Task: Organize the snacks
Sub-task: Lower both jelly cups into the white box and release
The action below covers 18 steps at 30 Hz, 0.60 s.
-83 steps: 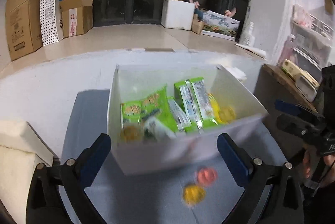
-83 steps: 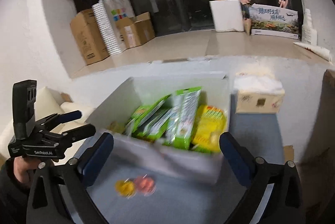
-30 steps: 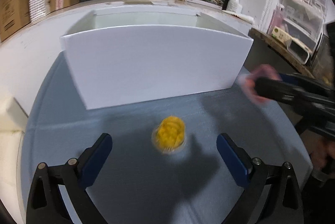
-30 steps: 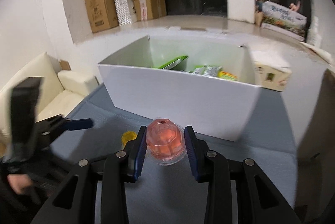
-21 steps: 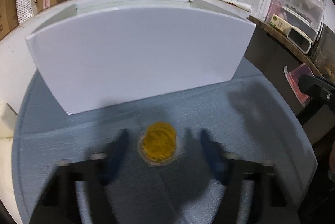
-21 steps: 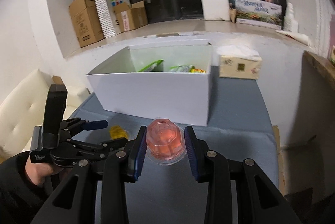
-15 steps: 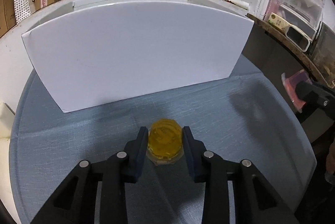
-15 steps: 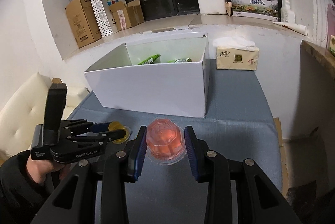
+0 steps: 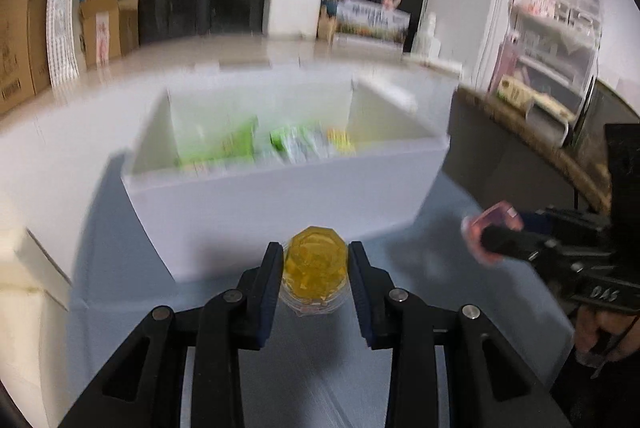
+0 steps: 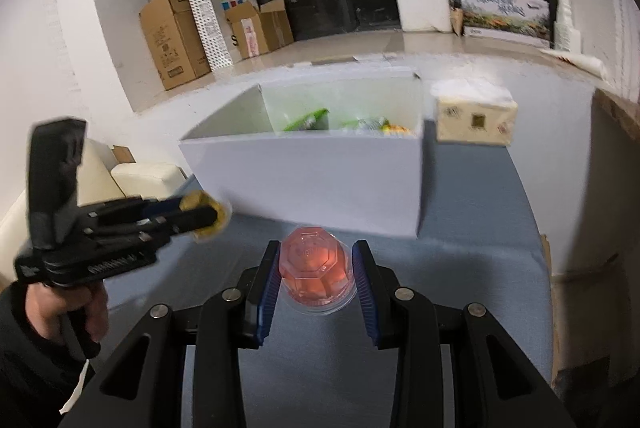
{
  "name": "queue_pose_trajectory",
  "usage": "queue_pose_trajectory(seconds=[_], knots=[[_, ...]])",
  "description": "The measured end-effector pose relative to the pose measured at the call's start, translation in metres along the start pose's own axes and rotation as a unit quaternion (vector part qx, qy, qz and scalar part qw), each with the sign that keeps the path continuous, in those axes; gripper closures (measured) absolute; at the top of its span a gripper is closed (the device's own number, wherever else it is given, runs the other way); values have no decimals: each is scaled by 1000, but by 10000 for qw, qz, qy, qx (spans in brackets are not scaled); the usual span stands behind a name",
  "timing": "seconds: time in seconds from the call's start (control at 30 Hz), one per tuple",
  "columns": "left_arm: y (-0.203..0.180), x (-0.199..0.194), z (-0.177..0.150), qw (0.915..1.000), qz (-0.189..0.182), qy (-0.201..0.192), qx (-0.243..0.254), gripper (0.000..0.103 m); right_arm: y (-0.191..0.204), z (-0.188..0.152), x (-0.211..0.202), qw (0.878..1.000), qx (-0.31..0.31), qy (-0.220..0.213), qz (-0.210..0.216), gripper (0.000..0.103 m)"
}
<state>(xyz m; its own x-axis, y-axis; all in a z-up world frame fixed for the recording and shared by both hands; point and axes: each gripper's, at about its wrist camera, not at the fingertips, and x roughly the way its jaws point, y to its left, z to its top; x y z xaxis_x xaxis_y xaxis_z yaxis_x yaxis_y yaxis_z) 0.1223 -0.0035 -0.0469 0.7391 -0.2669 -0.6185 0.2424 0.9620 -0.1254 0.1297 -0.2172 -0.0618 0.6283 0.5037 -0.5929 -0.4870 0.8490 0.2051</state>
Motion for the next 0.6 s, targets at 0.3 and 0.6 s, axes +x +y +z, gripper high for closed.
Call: queue_pose_trajectory(seconds=[0.3,0.6], knots=[[36,11,96,9980,324,-540,6,66,-7,101,34,9994,141,-324,70,64],[59,67,99,9981,600,90,-55,52,-21,122,95,9995,4,241,-193,55]])
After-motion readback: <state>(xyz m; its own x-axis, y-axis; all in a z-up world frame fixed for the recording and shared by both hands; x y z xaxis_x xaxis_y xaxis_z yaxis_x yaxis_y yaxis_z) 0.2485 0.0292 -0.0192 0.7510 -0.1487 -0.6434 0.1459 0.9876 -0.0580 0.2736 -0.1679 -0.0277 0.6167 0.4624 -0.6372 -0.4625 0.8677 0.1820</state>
